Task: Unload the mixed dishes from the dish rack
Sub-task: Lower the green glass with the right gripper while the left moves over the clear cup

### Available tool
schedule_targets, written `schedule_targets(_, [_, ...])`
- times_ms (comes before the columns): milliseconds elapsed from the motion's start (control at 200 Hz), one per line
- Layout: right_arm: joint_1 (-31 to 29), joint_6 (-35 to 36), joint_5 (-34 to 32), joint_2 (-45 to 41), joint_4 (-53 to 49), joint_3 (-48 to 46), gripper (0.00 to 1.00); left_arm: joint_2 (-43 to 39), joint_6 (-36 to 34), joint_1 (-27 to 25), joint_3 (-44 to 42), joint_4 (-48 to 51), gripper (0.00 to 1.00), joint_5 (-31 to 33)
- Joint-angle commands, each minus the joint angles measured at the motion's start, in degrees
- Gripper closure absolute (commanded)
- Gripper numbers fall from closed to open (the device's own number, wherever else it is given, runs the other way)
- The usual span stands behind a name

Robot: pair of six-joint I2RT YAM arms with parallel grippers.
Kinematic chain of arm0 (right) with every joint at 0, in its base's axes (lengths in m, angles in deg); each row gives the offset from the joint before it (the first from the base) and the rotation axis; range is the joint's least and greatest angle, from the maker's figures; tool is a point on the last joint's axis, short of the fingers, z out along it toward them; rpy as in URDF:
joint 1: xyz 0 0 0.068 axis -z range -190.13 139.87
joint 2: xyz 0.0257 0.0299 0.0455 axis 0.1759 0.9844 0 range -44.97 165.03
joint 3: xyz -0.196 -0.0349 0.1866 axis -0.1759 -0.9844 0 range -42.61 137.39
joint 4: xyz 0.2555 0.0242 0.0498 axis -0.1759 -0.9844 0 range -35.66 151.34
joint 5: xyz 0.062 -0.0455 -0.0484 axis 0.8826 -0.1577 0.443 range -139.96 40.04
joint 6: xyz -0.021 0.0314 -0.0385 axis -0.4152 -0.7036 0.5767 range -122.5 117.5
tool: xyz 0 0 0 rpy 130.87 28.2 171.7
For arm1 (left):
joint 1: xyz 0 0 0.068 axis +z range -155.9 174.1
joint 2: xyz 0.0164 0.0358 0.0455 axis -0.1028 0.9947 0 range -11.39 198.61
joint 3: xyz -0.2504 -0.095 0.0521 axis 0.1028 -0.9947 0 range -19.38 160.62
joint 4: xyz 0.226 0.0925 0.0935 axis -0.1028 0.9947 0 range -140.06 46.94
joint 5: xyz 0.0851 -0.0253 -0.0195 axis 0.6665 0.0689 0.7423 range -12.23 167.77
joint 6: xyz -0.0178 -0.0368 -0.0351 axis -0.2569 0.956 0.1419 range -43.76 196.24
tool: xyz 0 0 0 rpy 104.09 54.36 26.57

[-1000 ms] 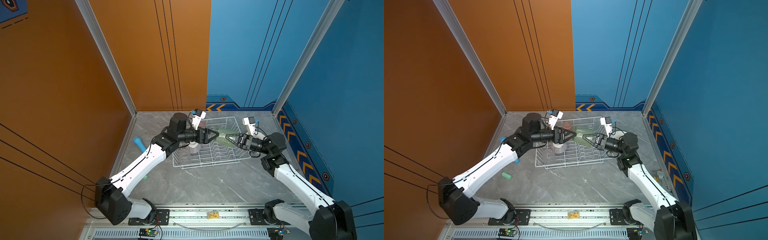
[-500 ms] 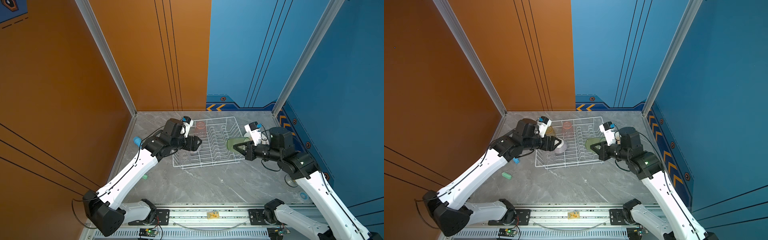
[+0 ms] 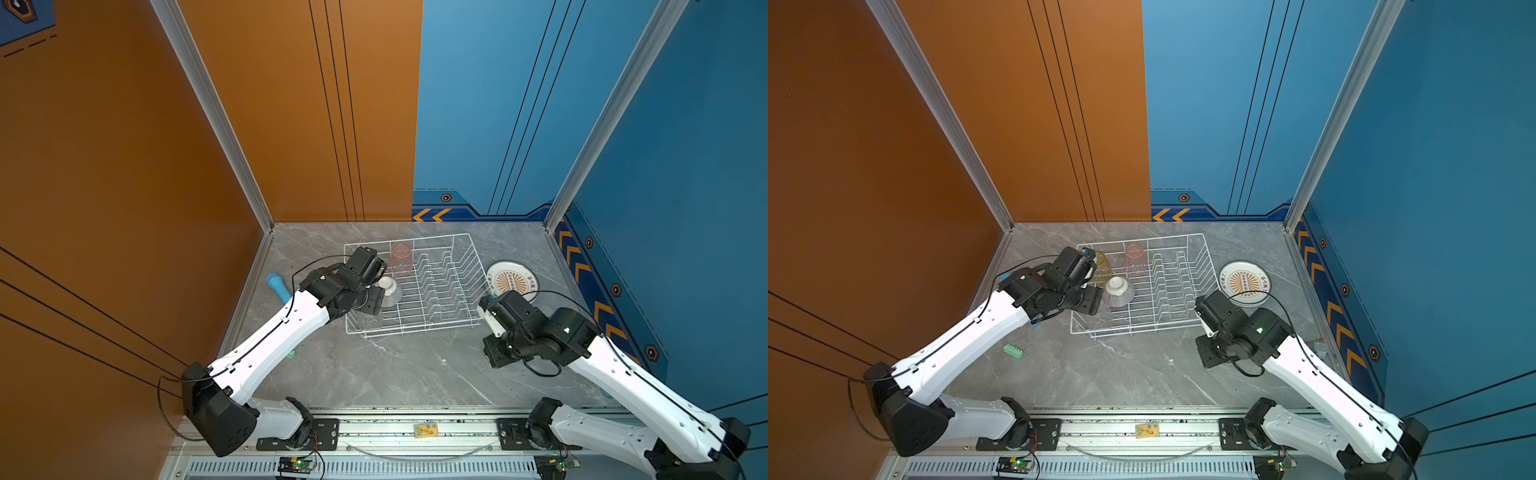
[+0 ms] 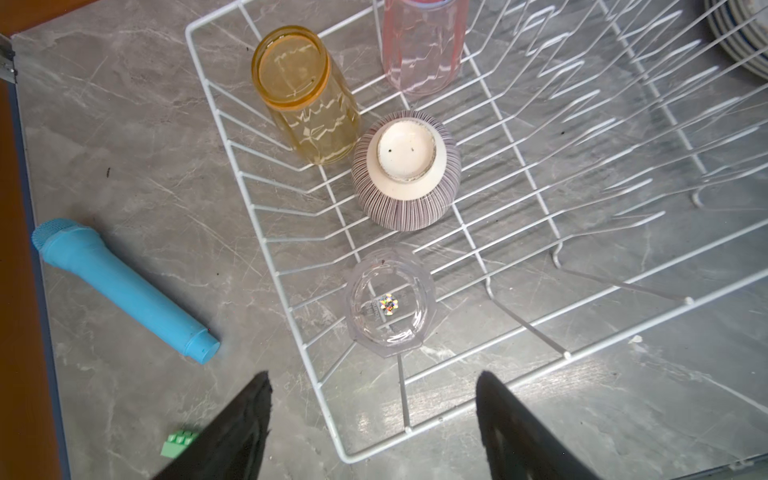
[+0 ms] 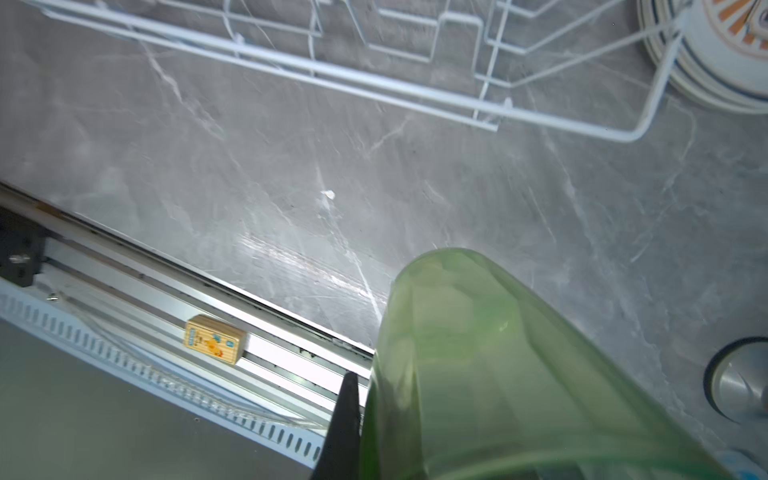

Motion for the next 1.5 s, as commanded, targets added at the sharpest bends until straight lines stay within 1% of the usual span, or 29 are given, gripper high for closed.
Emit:
schedule_targets(0, [0.32, -1.56, -3.13, 3.35, 0.52, -2.89, 1.0, 0.57, -0.01, 0.09, -0.31, 2.2, 0.21, 2.8])
schedule_targets(130, [1.85, -0.15, -1.91, 7.09, 4.09, -4.89, 1.0, 0.7, -0.3, 0.37, -0.63, 2.21, 0.21, 2.27])
schedule_targets(155, [3.91, 0.18, -1.34, 7.6, 4.84, -5.24, 1.0, 0.62, -0.35, 0.55, -0.8, 2.16, 0.21, 2.15])
schedule_targets(315, [6.73, 1.79, 0.77, 10.4, 9.2, -7.27, 1.0, 0.27, -0.47, 1.16, -1.68, 2.22, 0.21, 1.55])
schedule_targets(396, [8.13, 2.49, 2.92, 11.67, 11.45, -8.32, 1.0, 0.18, -0.45, 1.35, -2.04, 2.23, 0.21, 1.21])
schedule_targets(951, [11.19, 3.8, 2.04, 19.35, 16.5, -8.73, 1.0, 1.49, -0.28, 1.51, -2.53, 2.23, 0.21, 0.01])
schedule_targets(1327, [11.54, 3.91, 1.35, 20.89, 17.56, -8.43, 1.0, 1.98, -0.23, 1.72, -2.78, 2.17, 0.2, -0.4])
schedule_targets(1412, [11.54, 3.91, 1.41, 20.9, 17.5, -8.39, 0.97, 2.11, -0.19, 1.76, -3.05, 2.19, 0.2, -0.75])
schedule_targets(1492, [11.56, 3.91, 1.41, 20.71, 17.57, -8.4, 0.91, 2.2, -0.08, 1.76, -3.27, 2.18, 0.2, -0.9])
